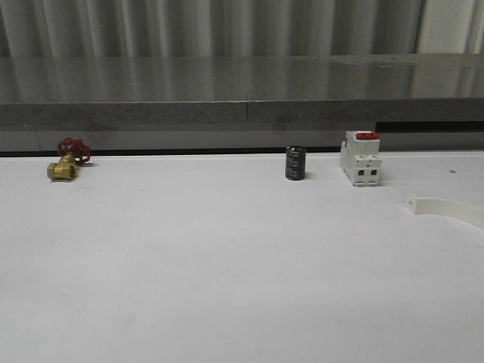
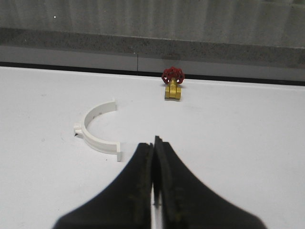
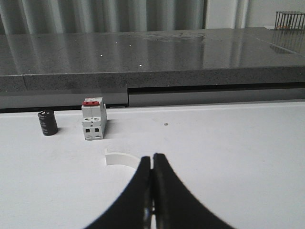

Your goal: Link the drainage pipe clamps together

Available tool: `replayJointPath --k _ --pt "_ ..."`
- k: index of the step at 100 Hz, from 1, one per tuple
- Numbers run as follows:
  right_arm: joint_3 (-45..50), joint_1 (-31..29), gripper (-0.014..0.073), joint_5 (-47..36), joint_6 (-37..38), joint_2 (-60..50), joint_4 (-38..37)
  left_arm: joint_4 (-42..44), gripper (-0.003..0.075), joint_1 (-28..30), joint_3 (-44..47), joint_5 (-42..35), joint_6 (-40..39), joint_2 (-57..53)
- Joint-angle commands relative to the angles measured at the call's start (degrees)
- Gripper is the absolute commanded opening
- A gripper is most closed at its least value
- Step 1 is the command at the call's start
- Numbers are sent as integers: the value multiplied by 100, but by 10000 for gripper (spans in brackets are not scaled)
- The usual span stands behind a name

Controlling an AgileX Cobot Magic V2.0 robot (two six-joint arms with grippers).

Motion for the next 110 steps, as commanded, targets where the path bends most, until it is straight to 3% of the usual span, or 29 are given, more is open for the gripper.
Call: replayJointPath --k 1,14,30,37,52,59,73,89,110 --pt "-91 -40 -67 -436 -60 -112 9 -42 -21 3 -683 39 -60 434" --pt "-91 -40 -67 -436 -60 -112 9 -42 -21 3 -1265 615 -44 1122" --pt "-91 -40 -67 -436 -60 -112 9 145 5 3 -1511 623 -44 1933" --pt "-91 -40 -67 -436 -60 -112 9 144 97 3 -1635 560 -44 2319" --pt "-91 -40 -67 -436 -60 -112 9 204 450 15 -1944 395 -44 3061" --pt "-91 -40 -67 -436 -60 -112 9 450 526 15 -2135 396 -44 3404" --pt "-91 -40 -67 -436 -60 -112 9 706 507 114 -2673 472 -83 4227" --pt "-91 -40 -67 -436 -60 -112 9 643 470 647 -3473 801 -95 5429" --pt "-91 -40 -67 -436 -60 -112 9 133 470 1286 -4699 1500 -95 7122"
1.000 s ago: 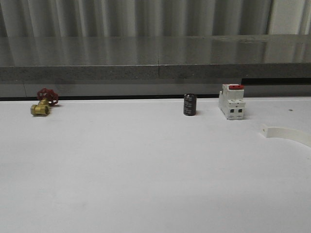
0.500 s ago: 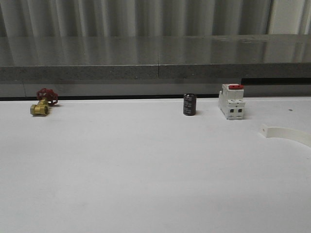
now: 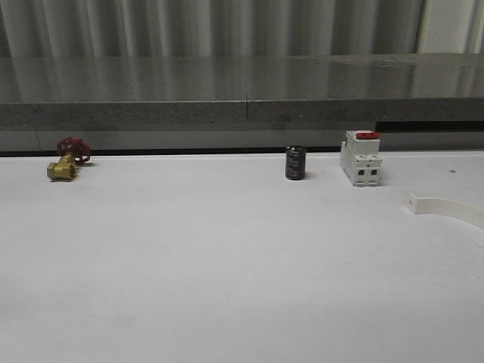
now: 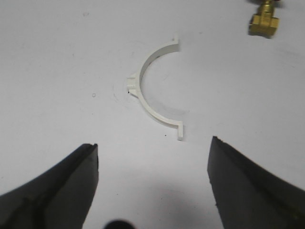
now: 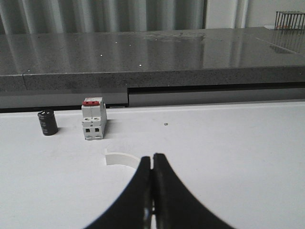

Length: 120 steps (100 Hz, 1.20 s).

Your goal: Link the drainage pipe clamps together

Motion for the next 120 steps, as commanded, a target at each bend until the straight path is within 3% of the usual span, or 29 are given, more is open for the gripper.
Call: replayJointPath --k 1,23,52,81,93,110,120 --pt "-91 -40 -67 -436 -60 -112 9 -243 470 175 -641 78 -52 556" --pt "-91 -40 -67 -436 -60 -112 9 -260 470 272 -2013 1213 -52 2402" --pt "-91 -40 -67 -436 -60 -112 9 -123 470 272 -3368 1581 -85 4296" --pt "-91 -40 -67 -436 -60 -112 9 -117 461 272 -3861 1367 -238 4869" --pt "-91 -40 -67 -436 -60 -112 9 -117 351 272 -3861 1536 -280 5002" --pt "-91 -40 -67 -436 -60 -112 9 -119 105 272 -3861 1344 -280 4903" --pt "-91 -40 -67 -436 -60 -112 9 -119 7 213 -3861 1194 -280 4652"
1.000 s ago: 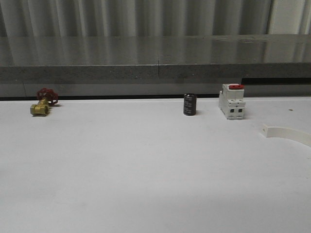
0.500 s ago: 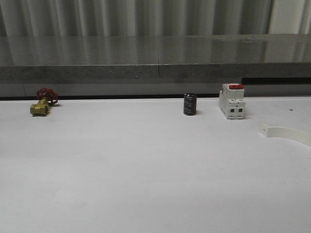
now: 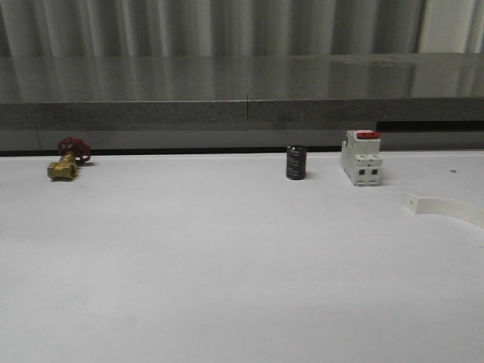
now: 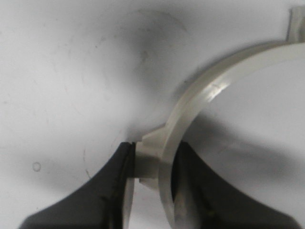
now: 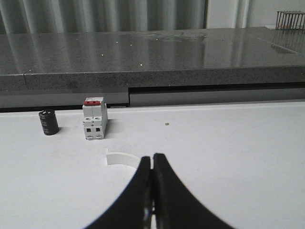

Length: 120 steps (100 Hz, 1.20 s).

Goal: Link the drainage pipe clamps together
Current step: 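Grasp the white semicircular clamp half with the left gripper and lift, then lower the clamp half onto the table and open the left gripper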

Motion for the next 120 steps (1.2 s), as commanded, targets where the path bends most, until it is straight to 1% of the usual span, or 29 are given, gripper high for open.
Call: replayJointPath --k 1,5,12,26,36,56,64,78,86,99,107,120 --pt "-91 -40 -67 -436 -60 -112 9 -4 3 -41 -163 -220 -66 -623" --pt "-91 -40 -67 -436 -60 -112 9 -4 -12 -67 -163 -249 -66 -730" --pt "-91 -40 -67 -436 -60 -112 9 -100 -11 -159 -163 -264 -66 -950" --pt "-91 -40 -67 -436 -60 -112 9 -276 -11 -543 -163 -309 -66 -1343" --pt "-91 -40 -67 -436 -60 -112 9 -290 -11 -993 -153 -283 -129 -1507" --pt "-91 -40 -67 -436 -60 -112 9 -299 -10 -1950 -123 -336 -603 -1510" --pt "-91 -40 -67 -436 -60 -112 9 -299 -10 -2338 -33 -453 -770 -1510" --pt "-91 -40 -67 -436 -60 -112 9 -299 -10 -2839 290 -763 -1160 -1510" --pt "-91 -40 -67 -436 -60 -112 9 -299 -10 -3063 537 -850 -1312 -1510" --pt "-91 -40 -67 -436 -60 -112 9 -313 -10 -3371 982 -1225 -1554 -1498" --pt "-91 -40 -67 -436 -60 -112 9 -358 -10 -3468 1225 -1351 -1745 -1421" --pt "-91 -40 -67 -436 -60 -112 9 -598 -3 -3529 1343 -1338 -1777 -1200"
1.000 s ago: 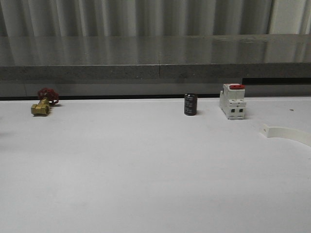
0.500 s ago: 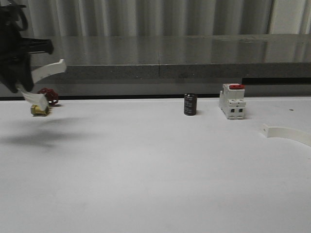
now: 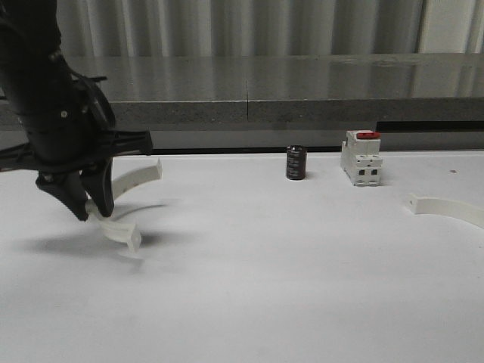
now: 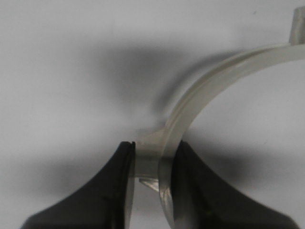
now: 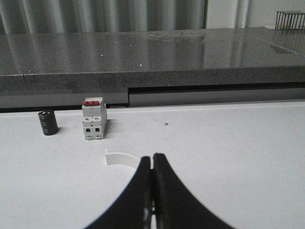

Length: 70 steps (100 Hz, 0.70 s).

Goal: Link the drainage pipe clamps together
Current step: 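Lower the clamp half onto the table and open the left gripper, then raise the left gripper away from the placed clamp half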

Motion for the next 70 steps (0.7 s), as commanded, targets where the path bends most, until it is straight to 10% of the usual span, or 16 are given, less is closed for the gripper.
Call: replayJointPath --k 1,31,54,70 --pt "-91 -40 -67 -436 -60 -112 9 -212 1 -72 -52 -230 -111 -145" --pt "-91 -40 -67 -436 -60 -112 9 -660 434 -99 -50 -382 101 -84" --pt "-91 -40 -67 -436 -60 -112 9 -343 316 -99 -50 -175 357 -728" --pt "-91 -40 -67 -436 -60 -112 9 -287 14 -64 -50 92 1085 -1489"
